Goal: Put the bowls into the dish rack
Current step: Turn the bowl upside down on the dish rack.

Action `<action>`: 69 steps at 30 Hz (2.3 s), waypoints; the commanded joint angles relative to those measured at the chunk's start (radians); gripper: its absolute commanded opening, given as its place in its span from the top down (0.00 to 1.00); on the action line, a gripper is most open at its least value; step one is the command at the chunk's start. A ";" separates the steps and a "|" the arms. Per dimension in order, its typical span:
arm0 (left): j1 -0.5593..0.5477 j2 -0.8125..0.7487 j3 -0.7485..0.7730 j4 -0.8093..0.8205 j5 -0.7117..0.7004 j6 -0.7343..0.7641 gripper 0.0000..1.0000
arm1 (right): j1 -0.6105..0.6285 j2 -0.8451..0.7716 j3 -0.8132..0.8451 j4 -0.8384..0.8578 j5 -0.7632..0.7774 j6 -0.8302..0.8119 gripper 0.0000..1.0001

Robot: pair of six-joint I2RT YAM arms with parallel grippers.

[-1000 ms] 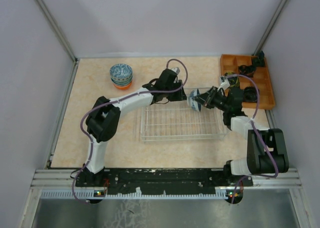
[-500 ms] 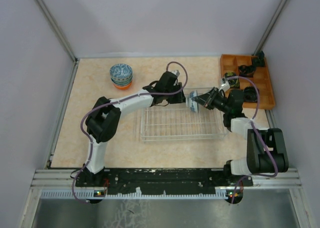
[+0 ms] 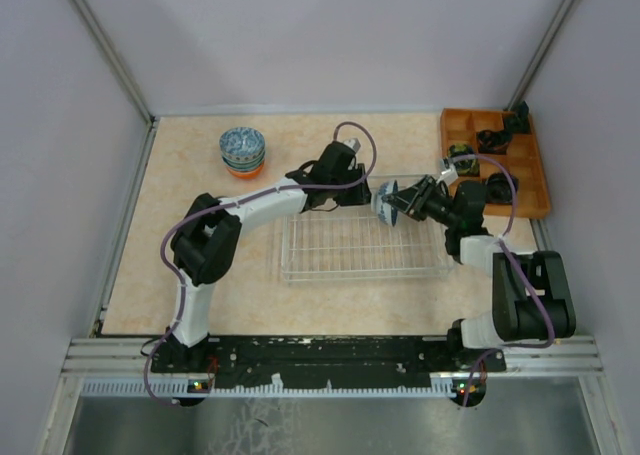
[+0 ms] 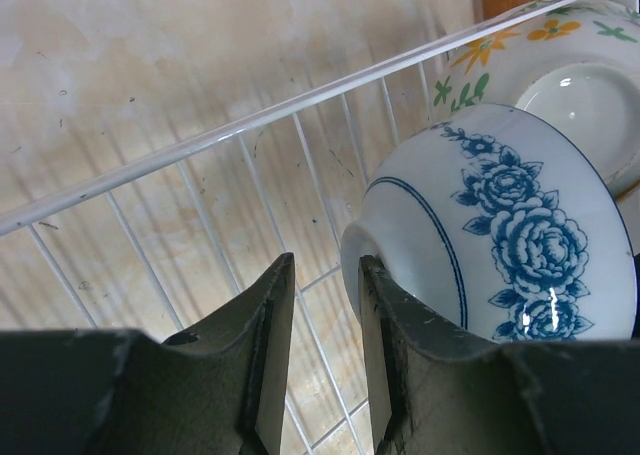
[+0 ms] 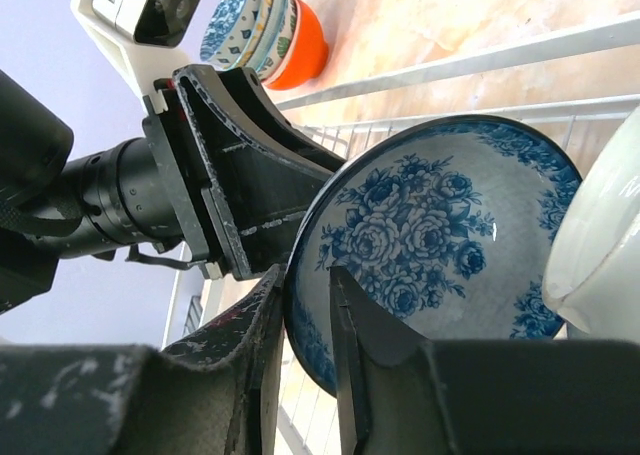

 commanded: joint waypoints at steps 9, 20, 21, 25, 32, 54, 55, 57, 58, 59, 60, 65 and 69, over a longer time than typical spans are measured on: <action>-0.027 -0.039 0.060 0.024 0.007 -0.008 0.62 | 0.003 -0.037 -0.004 -0.083 0.033 -0.074 0.66; -0.042 -0.045 0.066 0.020 -0.001 -0.009 0.62 | 0.002 -0.164 0.054 -0.343 0.120 -0.201 0.61; -0.043 -0.045 0.067 0.019 -0.002 -0.010 0.62 | 0.003 -0.173 0.059 -0.362 0.130 -0.211 0.60; -0.045 -0.046 0.068 0.017 -0.004 -0.011 0.62 | 0.002 -0.195 0.084 -0.431 0.161 -0.248 0.62; -0.049 -0.043 0.074 0.014 -0.008 -0.011 0.62 | 0.002 -0.186 0.150 -0.511 0.173 -0.297 0.84; -0.049 -0.041 0.103 -0.008 -0.024 0.005 0.62 | 0.003 -0.130 0.223 -0.458 0.050 -0.273 1.00; -0.048 -0.045 0.099 -0.008 -0.026 0.005 0.62 | 0.003 -0.128 0.216 -0.420 0.026 -0.248 1.00; -0.048 -0.056 0.082 -0.003 -0.035 0.007 0.62 | 0.002 -0.124 0.204 -0.364 -0.006 -0.206 1.00; -0.048 -0.065 0.073 0.005 -0.039 0.009 0.62 | 0.002 -0.120 0.200 -0.341 -0.020 -0.189 1.00; -0.048 -0.071 0.062 0.012 -0.045 0.008 0.61 | 0.003 -0.117 0.197 -0.320 -0.030 -0.174 1.00; -0.048 -0.078 0.054 0.018 -0.051 0.009 0.61 | 0.003 -0.114 0.195 -0.303 -0.039 -0.162 1.00; -0.047 -0.087 0.043 0.019 -0.059 0.009 0.61 | 0.002 -0.099 0.175 -0.223 -0.061 -0.113 1.00; -0.047 -0.088 0.041 0.019 -0.059 0.009 0.61 | 0.003 -0.083 0.165 -0.179 -0.068 -0.092 1.00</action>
